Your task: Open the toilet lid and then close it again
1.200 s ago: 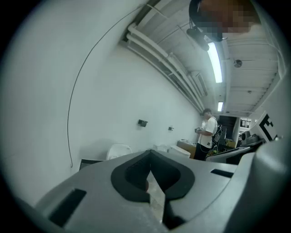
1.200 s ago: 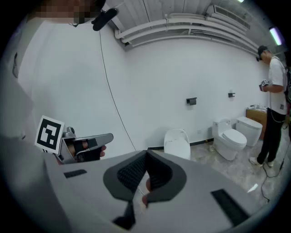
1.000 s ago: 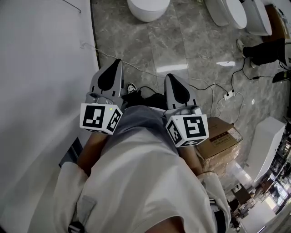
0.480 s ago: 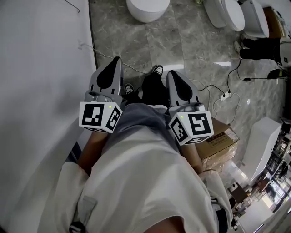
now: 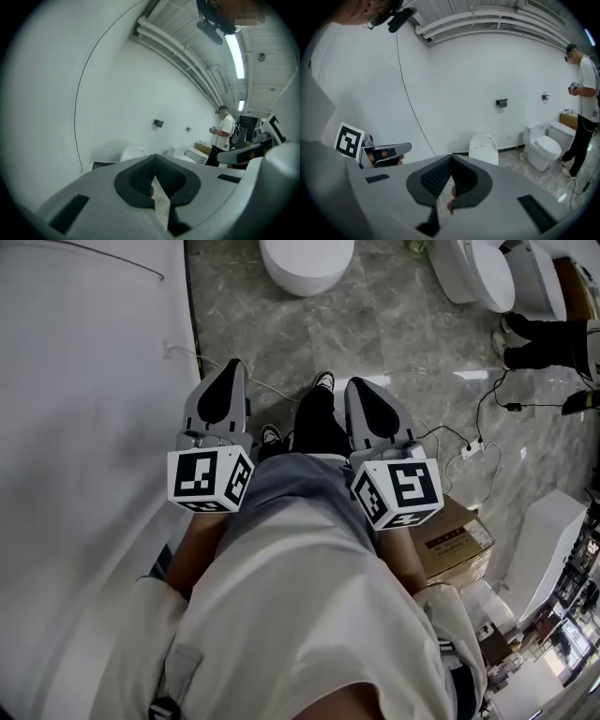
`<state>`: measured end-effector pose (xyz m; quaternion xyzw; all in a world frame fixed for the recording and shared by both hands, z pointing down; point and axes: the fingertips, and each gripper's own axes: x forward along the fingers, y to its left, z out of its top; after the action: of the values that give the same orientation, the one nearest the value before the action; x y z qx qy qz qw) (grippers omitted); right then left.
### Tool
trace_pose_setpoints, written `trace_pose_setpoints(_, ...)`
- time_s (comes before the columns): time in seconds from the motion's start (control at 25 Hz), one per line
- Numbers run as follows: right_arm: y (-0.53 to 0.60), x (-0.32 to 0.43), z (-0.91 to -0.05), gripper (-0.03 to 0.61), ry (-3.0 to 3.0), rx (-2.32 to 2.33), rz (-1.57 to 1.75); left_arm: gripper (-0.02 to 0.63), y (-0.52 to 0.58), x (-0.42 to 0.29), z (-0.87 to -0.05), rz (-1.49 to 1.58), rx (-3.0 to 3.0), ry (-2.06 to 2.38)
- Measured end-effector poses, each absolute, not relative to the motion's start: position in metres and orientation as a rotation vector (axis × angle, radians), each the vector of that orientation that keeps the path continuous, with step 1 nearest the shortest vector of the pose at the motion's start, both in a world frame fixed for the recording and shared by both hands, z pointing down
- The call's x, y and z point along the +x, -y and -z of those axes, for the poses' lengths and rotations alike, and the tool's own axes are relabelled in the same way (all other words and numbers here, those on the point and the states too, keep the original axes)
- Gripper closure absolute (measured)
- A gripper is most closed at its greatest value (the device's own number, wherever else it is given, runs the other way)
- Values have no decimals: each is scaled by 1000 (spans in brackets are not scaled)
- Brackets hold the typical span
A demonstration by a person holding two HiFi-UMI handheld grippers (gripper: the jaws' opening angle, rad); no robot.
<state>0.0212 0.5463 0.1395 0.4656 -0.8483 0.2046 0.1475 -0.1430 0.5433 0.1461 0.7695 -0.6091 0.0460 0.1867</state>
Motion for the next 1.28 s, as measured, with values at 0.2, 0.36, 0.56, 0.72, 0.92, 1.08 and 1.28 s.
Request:
trace_pose_setpoints(0.2,-498,42,-151,568,2415,1298,-616,606,-499,-119,-152,-189,2148,1717)
trace_pose_setpoints(0.36,-465,59,-165,568,2396,1267,-649,606,-467,-99,-162,-233,2130,1707)
trace_pose_setpoints(0.56,-419,84,-170,569,2400,1231,-691,606,-425,-69,-164,-287,2113,1695)
trace_pose_setpoints(0.72,-390,103,-174,568,2414,1205,-705,606,-399,-49,-165,-298,2096,1692)
trace_pose_setpoints(0.92,-360,131,-179,568,2434,1178,-735,606,-369,-19,-160,-359,2120,1729)
trace_pose_setpoints(1.08,-346,151,-189,568,2434,1170,-759,606,-352,-3,-160,-369,2121,1747)
trace_pose_setpoints(1.28,-336,177,-196,568,2421,1179,-770,606,-346,7,-160,-362,2096,1771)
